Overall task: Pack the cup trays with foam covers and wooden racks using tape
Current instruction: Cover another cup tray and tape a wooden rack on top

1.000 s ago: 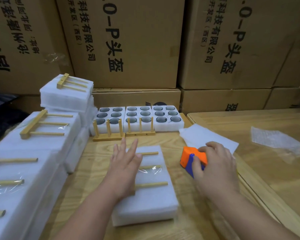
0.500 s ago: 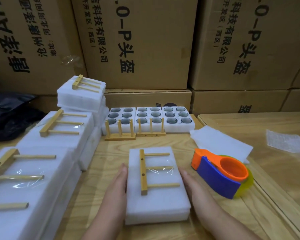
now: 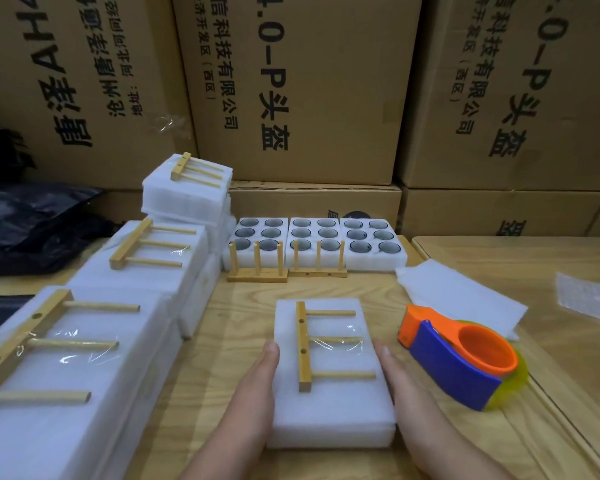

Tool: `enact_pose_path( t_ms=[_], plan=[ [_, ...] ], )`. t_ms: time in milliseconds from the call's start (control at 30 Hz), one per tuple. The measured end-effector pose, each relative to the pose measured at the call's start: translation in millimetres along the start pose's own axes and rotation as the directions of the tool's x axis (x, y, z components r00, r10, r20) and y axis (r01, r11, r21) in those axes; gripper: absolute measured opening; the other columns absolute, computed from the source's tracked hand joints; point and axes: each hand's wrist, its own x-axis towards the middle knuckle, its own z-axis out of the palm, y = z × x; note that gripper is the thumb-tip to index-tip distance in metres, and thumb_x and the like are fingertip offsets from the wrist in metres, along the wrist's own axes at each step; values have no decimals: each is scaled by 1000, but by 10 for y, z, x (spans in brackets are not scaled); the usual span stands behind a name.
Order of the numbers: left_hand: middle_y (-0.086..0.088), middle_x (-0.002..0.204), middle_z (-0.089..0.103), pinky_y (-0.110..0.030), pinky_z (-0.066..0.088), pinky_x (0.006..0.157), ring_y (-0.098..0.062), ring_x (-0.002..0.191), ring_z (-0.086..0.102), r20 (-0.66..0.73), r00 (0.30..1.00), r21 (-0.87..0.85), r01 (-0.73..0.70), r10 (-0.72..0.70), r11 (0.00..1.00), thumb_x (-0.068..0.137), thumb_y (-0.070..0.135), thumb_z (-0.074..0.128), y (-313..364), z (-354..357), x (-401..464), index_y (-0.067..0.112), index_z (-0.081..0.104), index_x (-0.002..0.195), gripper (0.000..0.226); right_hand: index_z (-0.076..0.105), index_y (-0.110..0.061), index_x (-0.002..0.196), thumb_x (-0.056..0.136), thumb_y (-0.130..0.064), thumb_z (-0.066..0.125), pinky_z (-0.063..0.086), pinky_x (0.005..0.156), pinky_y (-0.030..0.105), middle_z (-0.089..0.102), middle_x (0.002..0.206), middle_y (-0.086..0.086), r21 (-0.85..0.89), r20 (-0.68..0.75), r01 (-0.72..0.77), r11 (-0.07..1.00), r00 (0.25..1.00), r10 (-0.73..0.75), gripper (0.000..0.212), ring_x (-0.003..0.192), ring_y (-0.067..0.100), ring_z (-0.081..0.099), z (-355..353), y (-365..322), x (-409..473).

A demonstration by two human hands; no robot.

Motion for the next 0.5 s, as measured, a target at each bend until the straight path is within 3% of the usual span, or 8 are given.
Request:
enact_pose_path(
  t_ms=[67, 133, 233, 267, 333, 400, 433, 500],
  plan=[
    [-11, 141, 61, -50, 33, 119, -27, 134, 53, -1, 1000, 29, -4, 4, 1000, 102, 47, 48, 1, 10, 0, 13, 58, 140, 52, 66, -30, 133, 107, -43, 38, 53, 89, 20, 69, 130, -12, 5, -27, -8, 1000, 1000, 8, 40, 119, 2, 64, 27, -42, -35],
    [-6, 133, 66, -49, 41, 113, -24, 126, 61, 23, 1000, 41, -2, 1, 999, 102, 52, 45, -10, -8, -64, 16, 62, 136, 52, 70, -27, 127, 107, -44, 37, 57, 82, 22, 73, 123, -5, 64, 2, -27, 998, 1000, 27, 43, 115, 9, 68, 39, -62, -49],
    [-10, 119, 74, -42, 57, 89, -25, 111, 71, 76, 997, -21, 24, -23, 999, 103, 52, 42, -11, -60, -88, 16, 72, 122, 51, 80, -27, 99, 104, -47, 39, 58, 71, 24, 78, 106, 2, 155, 7, -41, 987, 999, 41, 46, 98, 14, 74, 59, -102, -55],
    [-9, 116, 75, -40, 58, 86, -24, 108, 72, 86, 996, -19, 39, -37, 999, 102, 52, 43, 3, -31, -53, 17, 74, 119, 49, 80, -27, 99, 104, -47, 37, 58, 71, 25, 77, 108, 3, 168, 4, -51, 984, 999, 52, 48, 100, 16, 74, 77, -109, -51],
    [-7, 102, 78, -35, 58, 82, -18, 95, 75, 34, 997, -11, 69, -69, 998, 102, 48, 48, -3, -15, 21, 11, 74, 113, 47, 76, -27, 115, 106, -49, 33, 60, 76, 28, 75, 119, 4, 172, -5, -92, 981, 996, 94, 50, 111, 20, 71, 100, -100, -47],
    [-2, 83, 79, -25, 57, 61, -11, 75, 76, 38, 999, -4, 27, -27, 1000, 104, 43, 47, -36, -50, 39, 11, 78, 95, 46, 74, -25, 119, 107, -48, 33, 60, 83, 33, 74, 122, 6, 144, -32, -78, 987, 996, 83, 49, 114, 23, 70, 78, -67, -34],
    [2, 86, 79, -23, 57, 61, -7, 78, 75, 24, 1000, 10, -2, 2, 1000, 104, 43, 45, -31, -58, 34, 18, 81, 89, 46, 75, -23, 115, 108, -46, 35, 60, 88, 39, 75, 119, 7, 104, -69, -62, 993, 995, 70, 47, 112, 24, 71, 57, -60, -38],
    [10, 96, 79, -27, 55, 78, -2, 91, 73, -70, 992, 87, -98, 105, 991, 102, 44, 49, -44, -160, -61, 33, 82, 81, 40, 77, -16, 104, 105, -36, 45, 55, 95, 52, 78, 105, 7, -53, -201, -38, 998, 979, 27, 37, 103, 26, 73, -16, -45, -32]
  ],
)
